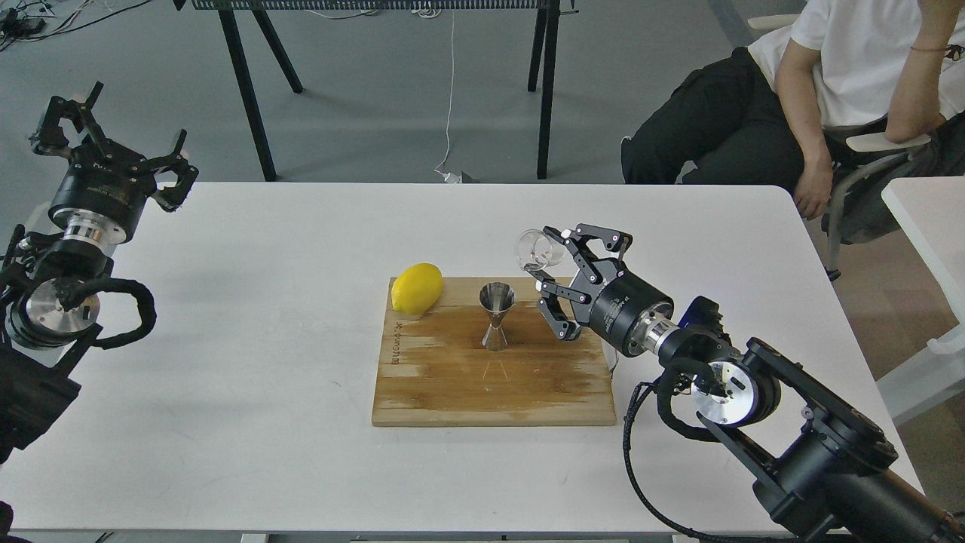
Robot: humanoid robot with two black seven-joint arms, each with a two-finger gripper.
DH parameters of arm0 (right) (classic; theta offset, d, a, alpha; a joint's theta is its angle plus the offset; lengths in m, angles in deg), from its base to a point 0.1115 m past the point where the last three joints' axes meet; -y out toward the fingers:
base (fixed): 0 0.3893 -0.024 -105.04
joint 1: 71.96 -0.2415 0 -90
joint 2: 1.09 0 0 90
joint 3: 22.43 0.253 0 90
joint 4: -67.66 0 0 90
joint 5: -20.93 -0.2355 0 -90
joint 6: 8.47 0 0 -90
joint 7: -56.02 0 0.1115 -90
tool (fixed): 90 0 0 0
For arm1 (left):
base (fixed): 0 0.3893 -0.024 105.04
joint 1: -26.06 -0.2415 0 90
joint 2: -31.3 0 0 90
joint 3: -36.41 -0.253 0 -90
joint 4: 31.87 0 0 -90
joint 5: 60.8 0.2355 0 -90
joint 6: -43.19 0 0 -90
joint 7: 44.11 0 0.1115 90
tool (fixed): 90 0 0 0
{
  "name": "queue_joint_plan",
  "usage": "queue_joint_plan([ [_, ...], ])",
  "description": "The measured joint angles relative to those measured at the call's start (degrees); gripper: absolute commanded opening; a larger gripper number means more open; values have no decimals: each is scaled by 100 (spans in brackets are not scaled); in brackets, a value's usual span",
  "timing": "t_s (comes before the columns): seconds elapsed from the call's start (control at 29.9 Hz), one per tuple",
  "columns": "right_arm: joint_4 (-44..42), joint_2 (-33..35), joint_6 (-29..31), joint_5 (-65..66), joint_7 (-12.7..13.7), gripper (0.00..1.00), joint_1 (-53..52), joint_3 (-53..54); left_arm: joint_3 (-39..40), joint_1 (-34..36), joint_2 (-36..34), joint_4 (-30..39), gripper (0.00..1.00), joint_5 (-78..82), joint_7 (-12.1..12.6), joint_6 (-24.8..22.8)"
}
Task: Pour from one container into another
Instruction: 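Move the held glass cup above the steel jigger, then tilt the glass cup with the right gripper to pour into the jigger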
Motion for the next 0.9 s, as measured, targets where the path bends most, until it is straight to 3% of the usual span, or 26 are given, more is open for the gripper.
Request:
queue_joint_plan([
  [0.9, -96, -187, -436, 1981, -37, 26, -325, -782, 6, -43, -9, -10, 100, 0, -9, -10],
])
